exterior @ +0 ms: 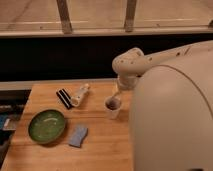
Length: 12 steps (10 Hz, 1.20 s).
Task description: Place the eraser on the white sponge
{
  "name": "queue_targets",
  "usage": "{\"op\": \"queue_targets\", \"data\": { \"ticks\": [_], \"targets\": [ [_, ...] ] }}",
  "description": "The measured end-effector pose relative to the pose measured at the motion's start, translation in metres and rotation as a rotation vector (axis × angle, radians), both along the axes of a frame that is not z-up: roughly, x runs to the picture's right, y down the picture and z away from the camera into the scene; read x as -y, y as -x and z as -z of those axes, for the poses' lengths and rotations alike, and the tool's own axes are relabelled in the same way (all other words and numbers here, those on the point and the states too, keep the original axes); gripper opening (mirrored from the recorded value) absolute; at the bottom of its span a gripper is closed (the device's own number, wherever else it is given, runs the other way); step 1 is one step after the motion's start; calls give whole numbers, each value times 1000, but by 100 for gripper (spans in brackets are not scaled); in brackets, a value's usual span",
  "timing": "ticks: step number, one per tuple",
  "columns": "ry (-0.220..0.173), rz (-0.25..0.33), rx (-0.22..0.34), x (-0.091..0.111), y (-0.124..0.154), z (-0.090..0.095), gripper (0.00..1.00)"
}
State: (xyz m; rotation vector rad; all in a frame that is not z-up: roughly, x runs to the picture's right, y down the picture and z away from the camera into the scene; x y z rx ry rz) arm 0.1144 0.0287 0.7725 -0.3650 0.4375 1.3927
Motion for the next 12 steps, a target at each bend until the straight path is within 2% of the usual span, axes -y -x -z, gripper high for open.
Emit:
{"op": "queue_targets", "data": {
  "ticks": [6, 8, 12],
  "targets": [
    [-1, 1, 1, 0, 0, 0, 80],
    [-27, 24, 14, 3, 6, 6, 80],
    [-69, 146, 80, 25, 70, 13, 80]
  ]
}}
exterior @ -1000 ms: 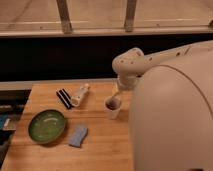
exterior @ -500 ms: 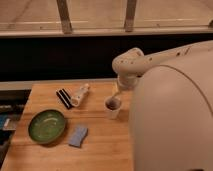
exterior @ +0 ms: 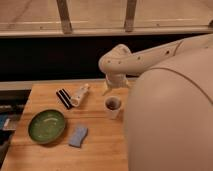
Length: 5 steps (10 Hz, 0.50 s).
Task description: Place the eraser on the white sponge
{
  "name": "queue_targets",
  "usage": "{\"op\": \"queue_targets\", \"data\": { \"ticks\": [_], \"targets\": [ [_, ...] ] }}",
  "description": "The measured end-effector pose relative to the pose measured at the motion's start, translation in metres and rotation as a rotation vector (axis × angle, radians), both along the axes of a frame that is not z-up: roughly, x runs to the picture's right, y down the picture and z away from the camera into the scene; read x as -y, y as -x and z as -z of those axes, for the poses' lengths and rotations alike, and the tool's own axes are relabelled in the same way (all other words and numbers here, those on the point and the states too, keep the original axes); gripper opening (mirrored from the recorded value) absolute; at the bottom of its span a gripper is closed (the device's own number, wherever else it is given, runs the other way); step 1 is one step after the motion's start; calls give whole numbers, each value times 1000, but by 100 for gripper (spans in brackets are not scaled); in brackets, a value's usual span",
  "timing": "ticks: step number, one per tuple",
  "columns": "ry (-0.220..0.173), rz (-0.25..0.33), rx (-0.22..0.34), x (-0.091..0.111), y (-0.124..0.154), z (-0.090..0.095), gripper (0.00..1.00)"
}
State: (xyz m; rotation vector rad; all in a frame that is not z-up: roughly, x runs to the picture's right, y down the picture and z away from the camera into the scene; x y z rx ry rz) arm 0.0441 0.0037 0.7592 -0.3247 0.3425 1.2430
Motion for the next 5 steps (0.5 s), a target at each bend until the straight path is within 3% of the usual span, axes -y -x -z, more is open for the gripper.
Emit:
{"op": "queue_targets", "data": {
  "ticks": [5],
  "targets": [
    [-45, 226, 128, 23, 107, -6, 80]
  ]
}}
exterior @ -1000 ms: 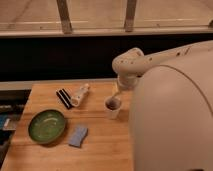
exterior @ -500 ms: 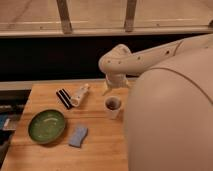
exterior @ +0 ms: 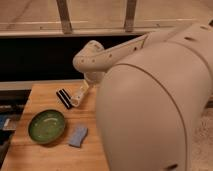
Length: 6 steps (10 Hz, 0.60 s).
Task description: Place the eraser on the white sponge
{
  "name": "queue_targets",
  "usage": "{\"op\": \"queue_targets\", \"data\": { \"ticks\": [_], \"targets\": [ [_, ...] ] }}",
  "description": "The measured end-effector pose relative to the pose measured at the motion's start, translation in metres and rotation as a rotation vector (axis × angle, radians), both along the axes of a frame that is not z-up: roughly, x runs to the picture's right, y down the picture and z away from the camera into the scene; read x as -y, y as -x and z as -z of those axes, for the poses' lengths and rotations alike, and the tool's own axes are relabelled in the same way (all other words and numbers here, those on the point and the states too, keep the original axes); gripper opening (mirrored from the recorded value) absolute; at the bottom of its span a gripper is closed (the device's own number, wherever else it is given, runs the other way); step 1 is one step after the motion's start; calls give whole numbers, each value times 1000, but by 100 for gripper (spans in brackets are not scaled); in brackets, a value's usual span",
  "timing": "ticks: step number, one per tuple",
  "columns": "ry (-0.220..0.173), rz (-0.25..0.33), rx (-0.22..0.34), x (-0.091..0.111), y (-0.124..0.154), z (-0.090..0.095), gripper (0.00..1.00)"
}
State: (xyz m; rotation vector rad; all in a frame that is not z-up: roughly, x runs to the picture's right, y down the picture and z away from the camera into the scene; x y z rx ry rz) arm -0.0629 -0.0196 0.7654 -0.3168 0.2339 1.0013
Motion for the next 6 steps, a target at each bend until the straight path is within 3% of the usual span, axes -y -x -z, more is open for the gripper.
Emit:
{"op": "queue_targets", "data": {
  "ticks": [2, 4, 6],
  "targets": [
    [0, 73, 75, 4, 47, -7, 80],
    [14, 108, 160, 5, 89, -17, 80],
    [36, 140, 261, -6, 137, -26, 80]
  ]
}}
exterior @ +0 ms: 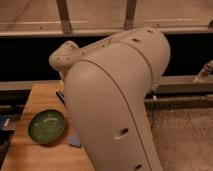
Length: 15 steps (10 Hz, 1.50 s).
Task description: Place the eraser on the white sponge
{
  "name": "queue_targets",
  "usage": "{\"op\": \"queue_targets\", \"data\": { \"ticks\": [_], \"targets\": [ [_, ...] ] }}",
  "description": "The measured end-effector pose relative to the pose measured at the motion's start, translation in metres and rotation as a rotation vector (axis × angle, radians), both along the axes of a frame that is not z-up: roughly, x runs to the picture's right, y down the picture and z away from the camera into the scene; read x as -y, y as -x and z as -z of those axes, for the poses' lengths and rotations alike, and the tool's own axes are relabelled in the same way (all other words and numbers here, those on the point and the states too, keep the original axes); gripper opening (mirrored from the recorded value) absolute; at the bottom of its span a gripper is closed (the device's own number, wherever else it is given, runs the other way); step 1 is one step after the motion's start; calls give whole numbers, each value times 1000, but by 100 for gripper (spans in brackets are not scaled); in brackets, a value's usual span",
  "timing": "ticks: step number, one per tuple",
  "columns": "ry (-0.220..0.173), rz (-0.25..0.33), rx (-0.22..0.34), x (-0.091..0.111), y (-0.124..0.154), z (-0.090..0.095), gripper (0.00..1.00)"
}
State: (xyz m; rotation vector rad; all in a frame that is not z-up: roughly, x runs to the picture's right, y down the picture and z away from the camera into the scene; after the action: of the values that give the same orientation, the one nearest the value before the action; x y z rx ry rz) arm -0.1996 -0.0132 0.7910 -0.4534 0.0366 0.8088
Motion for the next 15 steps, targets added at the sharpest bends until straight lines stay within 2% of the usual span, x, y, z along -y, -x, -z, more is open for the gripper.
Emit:
{"op": "queue_targets", "data": {
  "ticks": [1, 2, 6, 8, 10, 12, 15],
  "targets": [
    [3, 19, 41, -9, 17, 1, 80],
    [2, 26, 53, -11, 22, 2, 80],
    [3, 16, 44, -13, 18, 2, 80],
    [24, -14, 16, -25, -1, 0, 80],
    [49, 16, 12, -37, -4, -9, 80],
    [68, 49, 24, -39, 8, -25, 80],
    [101, 97, 51, -36, 39, -65, 80]
  ]
}}
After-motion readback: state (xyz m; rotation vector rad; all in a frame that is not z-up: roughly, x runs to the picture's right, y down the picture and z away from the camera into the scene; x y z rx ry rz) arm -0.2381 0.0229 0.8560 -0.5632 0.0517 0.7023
